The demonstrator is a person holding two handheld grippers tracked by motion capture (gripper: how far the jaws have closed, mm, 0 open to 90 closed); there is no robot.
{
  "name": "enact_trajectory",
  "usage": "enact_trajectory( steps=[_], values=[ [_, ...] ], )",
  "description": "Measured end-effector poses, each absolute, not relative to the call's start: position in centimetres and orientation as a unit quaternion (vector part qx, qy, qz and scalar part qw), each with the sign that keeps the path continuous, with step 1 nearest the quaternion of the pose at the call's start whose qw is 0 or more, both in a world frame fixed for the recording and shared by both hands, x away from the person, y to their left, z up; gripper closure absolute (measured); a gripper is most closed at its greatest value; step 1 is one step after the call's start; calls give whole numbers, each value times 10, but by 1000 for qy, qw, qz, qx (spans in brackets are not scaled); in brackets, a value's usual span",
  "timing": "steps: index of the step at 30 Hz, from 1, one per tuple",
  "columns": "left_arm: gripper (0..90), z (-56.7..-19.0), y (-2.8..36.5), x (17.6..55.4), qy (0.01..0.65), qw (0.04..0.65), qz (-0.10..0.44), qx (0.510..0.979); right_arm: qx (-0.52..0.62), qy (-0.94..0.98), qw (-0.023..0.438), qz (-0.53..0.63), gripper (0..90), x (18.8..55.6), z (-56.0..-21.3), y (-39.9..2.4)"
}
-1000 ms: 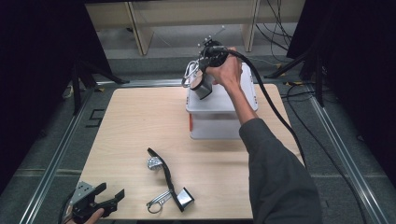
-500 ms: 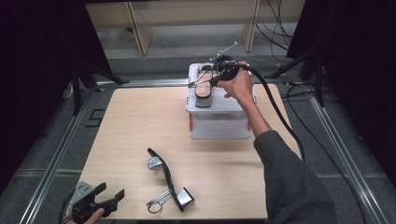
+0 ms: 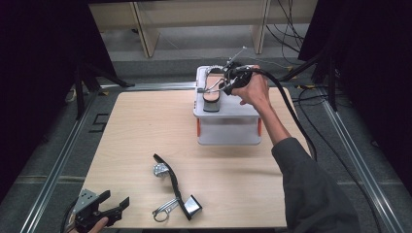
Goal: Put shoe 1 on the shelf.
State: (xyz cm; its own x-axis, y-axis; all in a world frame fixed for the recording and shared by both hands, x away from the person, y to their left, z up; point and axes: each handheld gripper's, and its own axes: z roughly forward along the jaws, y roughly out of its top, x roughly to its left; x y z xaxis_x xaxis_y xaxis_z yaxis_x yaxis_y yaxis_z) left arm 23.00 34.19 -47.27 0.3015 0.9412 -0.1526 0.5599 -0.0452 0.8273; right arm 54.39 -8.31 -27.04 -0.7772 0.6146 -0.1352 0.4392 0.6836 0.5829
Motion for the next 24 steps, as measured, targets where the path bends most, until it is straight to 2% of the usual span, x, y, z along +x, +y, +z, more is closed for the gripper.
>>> enact_trajectory(
  steps=[6, 8, 12, 14, 15, 16, 19, 24],
  values=[
    [187, -473, 342, 230, 544, 426, 223, 688, 300, 895, 170, 284, 899, 540, -261, -96],
    [187, -473, 342, 230, 543, 417, 224, 693, 310, 885, 159, 310, 871, 538, -259, -101],
    [187, -474, 342, 231, 547, 424, 224, 686, 305, 878, 146, 337, 694, 520, -262, -105],
    [187, -474, 342, 230, 547, 422, 224, 687, 304, 877, 144, 344, 663, 513, -262, -106],
    [187, -473, 343, 230, 546, 422, 224, 688, 299, 875, 150, 350, 580, 498, -264, -104],
    [187, -473, 343, 230, 546, 422, 224, 688, 299, 875, 150, 350, 580, 498, -264, -104],
    [188, -472, 343, 230, 549, 420, 229, 686, 276, 883, 152, 348, 475, 463, -268, -98],
    [187, -472, 342, 230, 546, 421, 228, 687, 253, 886, 138, 364, 426, 432, -282, -89]
  ],
)
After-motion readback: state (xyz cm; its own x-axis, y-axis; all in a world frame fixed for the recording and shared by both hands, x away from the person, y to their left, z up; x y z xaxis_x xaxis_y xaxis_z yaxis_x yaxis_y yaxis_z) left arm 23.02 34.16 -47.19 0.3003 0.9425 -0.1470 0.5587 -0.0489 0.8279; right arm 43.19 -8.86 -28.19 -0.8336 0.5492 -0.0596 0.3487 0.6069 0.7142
